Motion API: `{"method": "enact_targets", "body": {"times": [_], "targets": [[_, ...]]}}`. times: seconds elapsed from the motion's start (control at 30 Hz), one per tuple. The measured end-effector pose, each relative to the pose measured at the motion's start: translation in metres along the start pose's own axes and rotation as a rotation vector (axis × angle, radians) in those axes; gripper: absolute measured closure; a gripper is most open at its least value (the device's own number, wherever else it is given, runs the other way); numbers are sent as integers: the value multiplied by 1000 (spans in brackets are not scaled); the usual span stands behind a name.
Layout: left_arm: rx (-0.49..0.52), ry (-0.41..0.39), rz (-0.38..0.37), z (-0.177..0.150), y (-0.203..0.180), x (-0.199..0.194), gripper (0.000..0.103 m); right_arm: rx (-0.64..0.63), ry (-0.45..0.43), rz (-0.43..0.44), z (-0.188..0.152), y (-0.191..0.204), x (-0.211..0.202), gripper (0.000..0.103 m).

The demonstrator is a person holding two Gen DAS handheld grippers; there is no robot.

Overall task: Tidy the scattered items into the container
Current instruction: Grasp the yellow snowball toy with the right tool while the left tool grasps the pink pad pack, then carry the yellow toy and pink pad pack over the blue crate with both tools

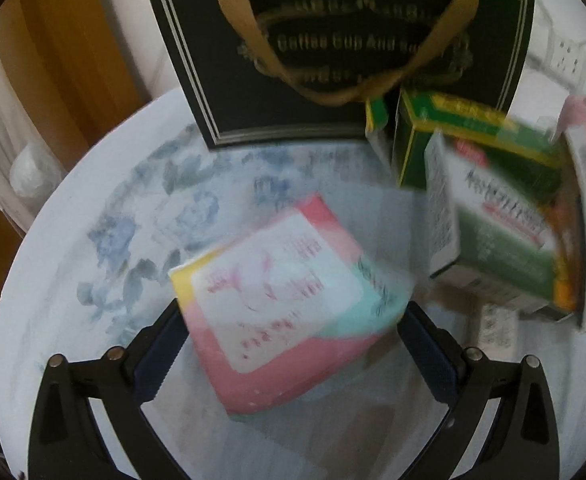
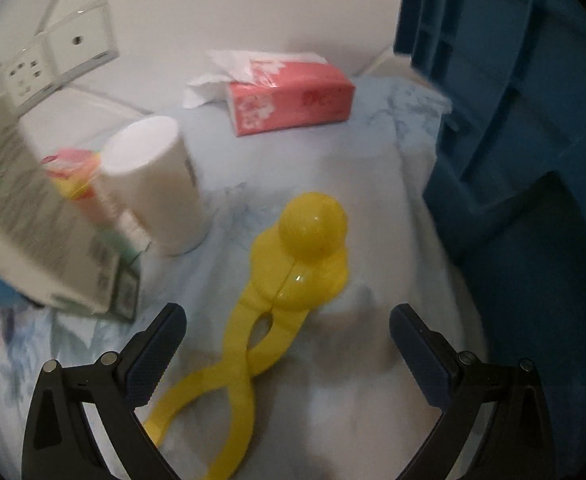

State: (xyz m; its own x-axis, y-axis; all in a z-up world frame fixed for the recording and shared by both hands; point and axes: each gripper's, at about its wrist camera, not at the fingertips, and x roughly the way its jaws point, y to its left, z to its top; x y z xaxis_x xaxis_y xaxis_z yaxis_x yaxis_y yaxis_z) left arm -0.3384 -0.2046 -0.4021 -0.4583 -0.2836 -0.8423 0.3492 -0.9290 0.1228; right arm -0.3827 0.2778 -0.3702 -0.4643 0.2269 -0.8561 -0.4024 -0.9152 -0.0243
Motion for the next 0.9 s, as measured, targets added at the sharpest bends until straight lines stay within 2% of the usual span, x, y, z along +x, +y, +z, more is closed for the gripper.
{"method": "enact_targets", "body": {"times": [0.13, 0.2, 0.23, 0.3, 0.4, 0.43, 0.47, 0.57, 0.67, 0.9], "targets": [[-75, -7, -49, -5, 10, 6, 0, 2, -1, -9, 0, 1, 6, 0], [-83, -6, -53, -5, 11, 7, 0, 7, 6, -9, -1, 1, 9, 5], [-83, -8, -50, -5, 11, 8, 0, 5, 11, -7, -3, 2, 11, 15], [-75, -19, -46, -6, 9, 9, 0, 5, -7, 2, -5, 4, 10, 20], [-74, -18, -59, -6, 11, 9, 0, -10, -24, 18, -6, 8, 9, 36], [-75, -18, -72, -7, 13, 5, 8, -11, -27, 22, -6, 9, 7, 50], [-68, -27, -87, -8, 12, 2, 18, -9, -26, 27, -6, 9, 6, 70], [-24, -43, -92, -12, 6, -9, 32, 0, -8, 64, -5, 6, 3, 70], [-16, -29, -90, -17, 6, -16, 39, -6, 5, 90, -13, 7, -4, 71], [-34, -6, -89, -51, 15, -42, 40, -49, 43, 142, -56, 18, -39, 71]]}}
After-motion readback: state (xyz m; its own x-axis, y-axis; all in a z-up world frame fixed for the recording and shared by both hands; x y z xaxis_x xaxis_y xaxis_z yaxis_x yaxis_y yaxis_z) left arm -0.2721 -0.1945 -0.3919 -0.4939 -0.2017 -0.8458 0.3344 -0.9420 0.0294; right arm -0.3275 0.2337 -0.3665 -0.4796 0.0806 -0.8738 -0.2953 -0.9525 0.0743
